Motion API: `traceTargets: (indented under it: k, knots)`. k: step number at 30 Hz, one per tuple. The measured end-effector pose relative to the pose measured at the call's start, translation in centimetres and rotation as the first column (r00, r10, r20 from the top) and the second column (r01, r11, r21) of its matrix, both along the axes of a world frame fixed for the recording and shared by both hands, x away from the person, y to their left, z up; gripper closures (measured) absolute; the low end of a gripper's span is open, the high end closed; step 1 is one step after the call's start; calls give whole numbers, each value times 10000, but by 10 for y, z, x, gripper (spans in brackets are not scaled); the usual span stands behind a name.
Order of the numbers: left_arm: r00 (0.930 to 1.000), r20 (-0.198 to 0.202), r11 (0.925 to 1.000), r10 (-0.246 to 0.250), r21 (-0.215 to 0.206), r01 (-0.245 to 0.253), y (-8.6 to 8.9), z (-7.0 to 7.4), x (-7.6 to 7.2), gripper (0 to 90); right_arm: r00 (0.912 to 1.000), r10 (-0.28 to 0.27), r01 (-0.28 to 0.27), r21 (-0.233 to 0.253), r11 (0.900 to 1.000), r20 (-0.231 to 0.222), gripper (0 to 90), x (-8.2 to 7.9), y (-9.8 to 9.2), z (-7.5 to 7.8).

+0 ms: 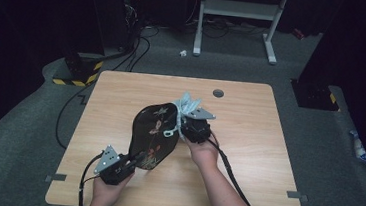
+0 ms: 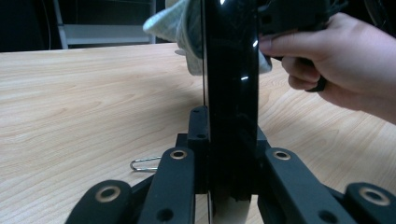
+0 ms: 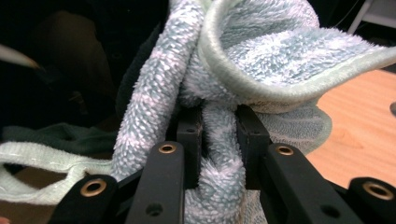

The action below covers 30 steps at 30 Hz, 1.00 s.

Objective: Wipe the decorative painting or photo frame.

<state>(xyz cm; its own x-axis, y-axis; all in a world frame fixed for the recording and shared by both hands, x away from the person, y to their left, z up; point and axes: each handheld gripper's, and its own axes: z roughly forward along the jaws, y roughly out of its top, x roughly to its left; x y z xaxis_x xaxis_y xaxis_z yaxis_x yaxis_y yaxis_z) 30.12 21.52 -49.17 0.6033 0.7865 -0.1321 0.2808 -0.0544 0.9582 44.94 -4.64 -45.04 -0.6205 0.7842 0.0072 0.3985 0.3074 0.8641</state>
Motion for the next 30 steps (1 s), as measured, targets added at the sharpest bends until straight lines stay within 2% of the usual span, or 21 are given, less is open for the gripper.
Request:
traceTargets:
  k: [4, 8, 19, 24, 27, 30]
  knots:
    - [10000, -66, 10000, -21, -47, 21, 0, 0, 1, 797, 9997, -84, 87, 148, 9999, -213, 752, 0, -2, -5]
    - [9999, -112, 10000, -39, -90, 38, 1, 0, 1, 799, 9998, -63, 72, 463, 9989, -202, 751, 1, -3, 1]
    - [9999, -125, 10000, -20, -60, 19, 0, 1, 1, 799, 9959, -118, 45, 815, 9967, 898, 750, 0, -2, 50]
    - [9999, -108, 10000, -5, -17, 4, -1, 1, 1, 798, 9850, 141, -278, 775, 9966, 1719, 748, -10, 6, 77]
    - [9999, -104, 10000, 4, -1, -4, -1, 1, 1, 798, 9740, 616, -790, 723, 9942, 2180, 747, -21, 17, 92]
    - [10000, -79, 10000, 13, 46, -12, -1, 1, 1, 797, 9584, 1150, -1338, 553, 9895, 2612, 745, -36, 33, 103]
